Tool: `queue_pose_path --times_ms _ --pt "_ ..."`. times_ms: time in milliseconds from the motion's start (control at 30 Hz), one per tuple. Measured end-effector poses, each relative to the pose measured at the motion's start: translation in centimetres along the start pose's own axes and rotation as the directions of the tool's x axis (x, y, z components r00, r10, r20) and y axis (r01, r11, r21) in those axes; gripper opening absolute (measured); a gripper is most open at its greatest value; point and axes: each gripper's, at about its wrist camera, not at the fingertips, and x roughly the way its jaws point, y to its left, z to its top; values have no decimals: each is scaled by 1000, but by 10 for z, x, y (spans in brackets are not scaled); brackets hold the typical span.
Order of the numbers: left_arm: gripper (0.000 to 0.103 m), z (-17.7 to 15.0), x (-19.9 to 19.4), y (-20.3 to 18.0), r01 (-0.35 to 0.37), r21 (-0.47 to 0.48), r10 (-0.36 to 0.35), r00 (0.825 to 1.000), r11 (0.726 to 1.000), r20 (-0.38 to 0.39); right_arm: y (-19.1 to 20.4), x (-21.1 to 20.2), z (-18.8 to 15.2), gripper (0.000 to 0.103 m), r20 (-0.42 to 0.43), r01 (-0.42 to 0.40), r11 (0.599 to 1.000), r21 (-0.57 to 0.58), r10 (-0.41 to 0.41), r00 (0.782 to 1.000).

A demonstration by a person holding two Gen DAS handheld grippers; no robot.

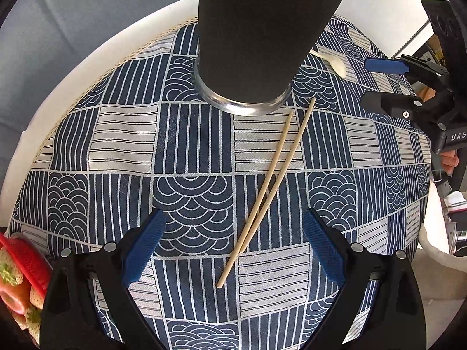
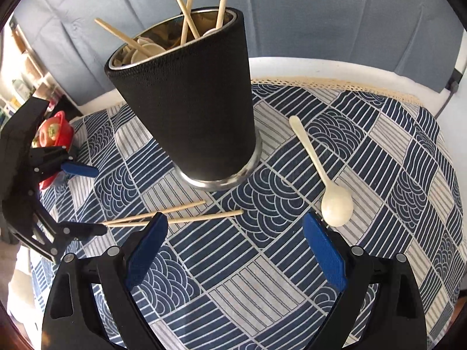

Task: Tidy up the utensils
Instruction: 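Close the right gripper on one remaining chopstick while the left closes on the other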

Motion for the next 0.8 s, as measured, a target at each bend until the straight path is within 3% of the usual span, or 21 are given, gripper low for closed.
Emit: queue_pose_path --times_ms 500,633,733,800 --pt "94 15 31 12 43 -4 -43 999 999 1 13 35 -10 89 -104 54 996 74 -46 993" --pt "97 22 38 4 13 46 -13 1000 999 4 10 45 -10 89 -136 74 989 127 -56 989" --pt "98 27 45 -5 -82 121 81 997 989 5 10 50 -11 89 -143 82 984 159 -59 988" --pt "97 28 45 -4 -76 116 74 997 990 20 11 53 -12 89 -147 84 982 170 -59 987"
